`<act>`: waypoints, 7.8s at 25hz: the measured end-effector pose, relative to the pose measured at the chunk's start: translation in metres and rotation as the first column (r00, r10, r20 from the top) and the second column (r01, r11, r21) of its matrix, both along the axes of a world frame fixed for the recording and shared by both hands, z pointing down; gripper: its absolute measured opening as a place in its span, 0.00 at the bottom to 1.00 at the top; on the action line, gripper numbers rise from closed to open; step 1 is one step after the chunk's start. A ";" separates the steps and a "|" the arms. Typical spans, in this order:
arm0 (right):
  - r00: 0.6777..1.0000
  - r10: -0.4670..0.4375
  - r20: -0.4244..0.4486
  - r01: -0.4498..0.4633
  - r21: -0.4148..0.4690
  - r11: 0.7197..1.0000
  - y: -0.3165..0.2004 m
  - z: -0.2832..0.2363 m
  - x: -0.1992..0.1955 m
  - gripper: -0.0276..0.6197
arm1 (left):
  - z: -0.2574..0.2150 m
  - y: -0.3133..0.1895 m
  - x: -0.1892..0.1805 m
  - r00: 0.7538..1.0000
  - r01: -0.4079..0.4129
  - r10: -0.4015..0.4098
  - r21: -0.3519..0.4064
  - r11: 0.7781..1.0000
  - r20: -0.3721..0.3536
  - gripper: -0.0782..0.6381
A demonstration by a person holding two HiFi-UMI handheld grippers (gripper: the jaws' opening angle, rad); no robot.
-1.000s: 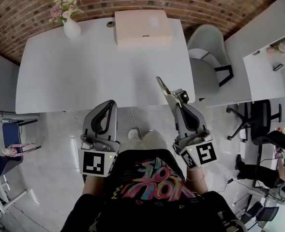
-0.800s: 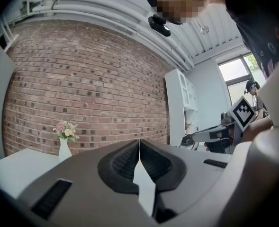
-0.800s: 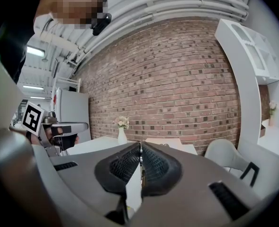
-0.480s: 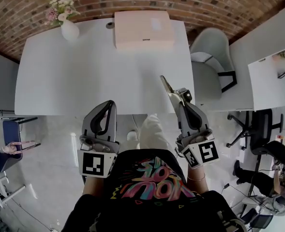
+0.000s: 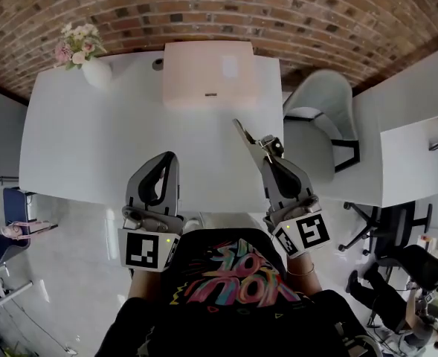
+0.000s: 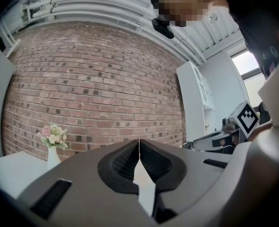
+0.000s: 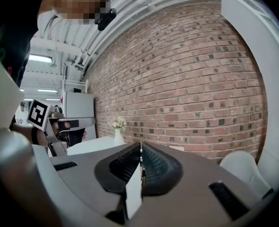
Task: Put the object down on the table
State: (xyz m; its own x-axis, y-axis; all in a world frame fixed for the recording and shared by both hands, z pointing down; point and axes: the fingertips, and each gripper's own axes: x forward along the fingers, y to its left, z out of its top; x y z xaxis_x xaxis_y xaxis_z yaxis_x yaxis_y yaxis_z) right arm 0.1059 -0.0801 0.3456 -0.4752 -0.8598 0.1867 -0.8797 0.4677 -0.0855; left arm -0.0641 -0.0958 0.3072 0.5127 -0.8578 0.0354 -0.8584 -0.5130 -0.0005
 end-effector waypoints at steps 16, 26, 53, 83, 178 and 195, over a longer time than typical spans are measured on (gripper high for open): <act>0.988 -0.147 0.051 0.148 -0.025 0.989 -0.073 -0.004 0.033 0.09 | -0.005 -0.059 0.049 0.998 0.068 -0.068 -0.012 0.998 0.000 0.14; 0.993 -0.106 0.051 0.109 -0.046 0.993 -0.075 -0.006 0.024 0.09 | -0.016 -0.061 0.025 0.997 0.073 -0.072 0.007 0.997 -0.031 0.14; 0.977 -0.188 0.098 0.210 -0.326 0.922 -0.082 0.111 -0.007 0.09 | 0.052 -0.062 0.021 0.996 0.056 -0.066 -0.159 0.986 -0.057 0.14; 0.956 -0.210 0.205 0.291 -0.574 0.765 -0.074 0.242 -0.019 0.09 | 0.090 -0.080 0.040 0.998 0.020 -0.033 -0.231 0.973 -0.054 0.14; 0.993 -0.090 0.074 0.081 0.119 0.990 -0.052 -0.053 0.049 0.07 | -0.005 -0.044 0.029 0.998 0.044 -0.045 -0.026 0.999 -0.051 0.14; 0.995 -0.073 0.061 0.067 0.101 0.993 -0.055 -0.046 0.051 0.07 | -0.002 -0.051 0.032 0.997 0.042 -0.044 -0.033 0.999 -0.056 0.14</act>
State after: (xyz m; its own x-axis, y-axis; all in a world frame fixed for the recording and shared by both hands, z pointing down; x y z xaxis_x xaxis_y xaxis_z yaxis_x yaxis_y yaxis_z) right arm 0.1573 -0.1348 0.2994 -0.5431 -0.8368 0.0698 -0.8388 0.5367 -0.0917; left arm -0.0324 -0.1471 0.3053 0.4775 -0.8780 0.0346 -0.8777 -0.4748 0.0646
